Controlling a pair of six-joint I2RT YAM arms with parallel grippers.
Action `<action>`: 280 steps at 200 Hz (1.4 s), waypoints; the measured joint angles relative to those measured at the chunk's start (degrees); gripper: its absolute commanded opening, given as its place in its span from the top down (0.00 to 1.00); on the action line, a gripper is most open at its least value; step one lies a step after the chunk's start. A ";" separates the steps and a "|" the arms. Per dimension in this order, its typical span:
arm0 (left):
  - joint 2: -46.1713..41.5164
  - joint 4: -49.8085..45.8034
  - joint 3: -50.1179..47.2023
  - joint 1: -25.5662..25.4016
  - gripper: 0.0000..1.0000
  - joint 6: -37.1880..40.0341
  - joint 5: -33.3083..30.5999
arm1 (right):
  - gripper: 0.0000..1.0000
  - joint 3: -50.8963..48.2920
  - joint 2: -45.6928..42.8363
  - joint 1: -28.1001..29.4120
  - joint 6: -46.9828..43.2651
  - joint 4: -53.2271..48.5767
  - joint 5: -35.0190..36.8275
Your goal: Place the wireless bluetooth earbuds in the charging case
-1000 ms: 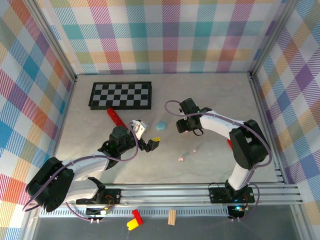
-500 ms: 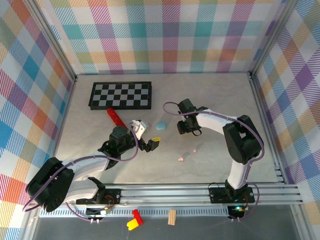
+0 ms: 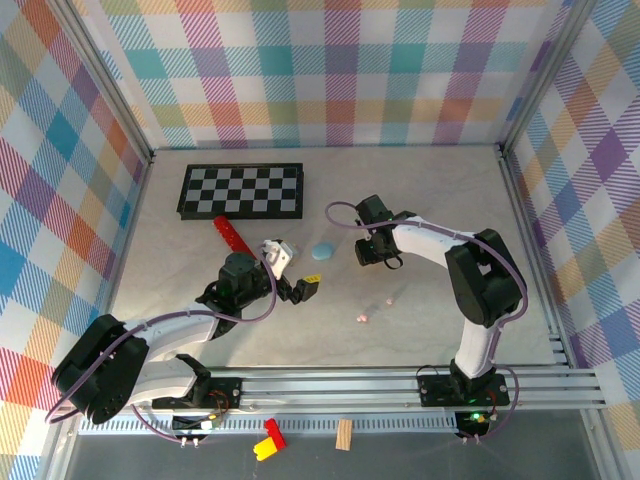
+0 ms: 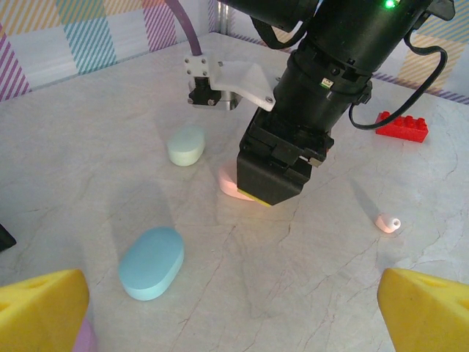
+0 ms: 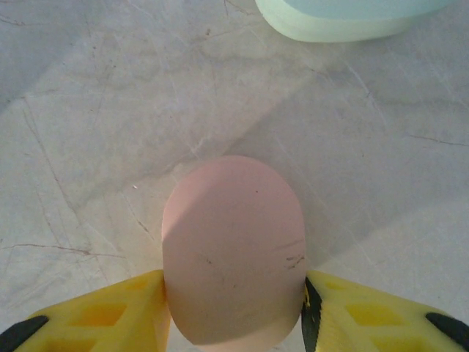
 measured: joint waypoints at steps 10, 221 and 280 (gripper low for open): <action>0.00 -0.02 0.00 0.00 0.00 -0.02 0.00 | 0.56 0.00 0.35 0.00 0.00 0.09 -0.04; -5.31 -22.93 11.78 1.09 0.12 4.31 28.52 | 0.70 -6.45 -39.30 6.93 -28.61 -11.34 -30.71; -5.31 -25.97 13.73 -0.70 0.20 5.90 35.32 | 0.70 -3.65 -39.08 11.04 -32.11 -14.25 -38.23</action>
